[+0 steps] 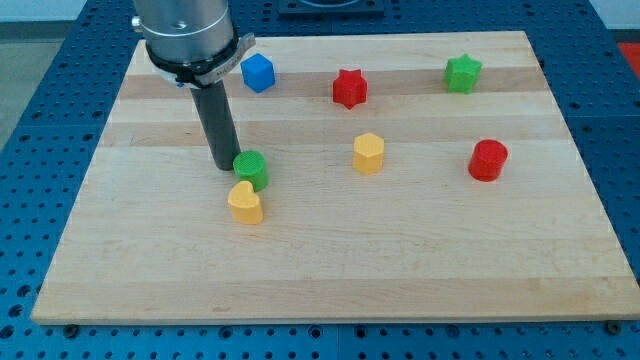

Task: Place the green circle below the red star

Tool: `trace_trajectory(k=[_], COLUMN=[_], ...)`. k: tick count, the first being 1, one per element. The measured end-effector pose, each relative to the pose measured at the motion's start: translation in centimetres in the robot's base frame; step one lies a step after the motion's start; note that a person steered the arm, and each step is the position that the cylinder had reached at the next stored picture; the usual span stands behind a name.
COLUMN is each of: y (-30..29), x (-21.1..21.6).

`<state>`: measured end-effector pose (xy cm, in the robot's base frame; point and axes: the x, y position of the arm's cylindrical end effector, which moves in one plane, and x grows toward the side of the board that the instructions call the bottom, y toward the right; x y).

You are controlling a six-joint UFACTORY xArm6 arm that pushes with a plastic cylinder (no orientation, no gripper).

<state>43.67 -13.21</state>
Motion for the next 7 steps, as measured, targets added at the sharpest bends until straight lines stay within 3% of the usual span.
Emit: trace_trajectory(k=[2,3,5,7], y=[-0.4,1.8,1.4,6.2], x=[4.7,4.5,-0.8,-1.7])
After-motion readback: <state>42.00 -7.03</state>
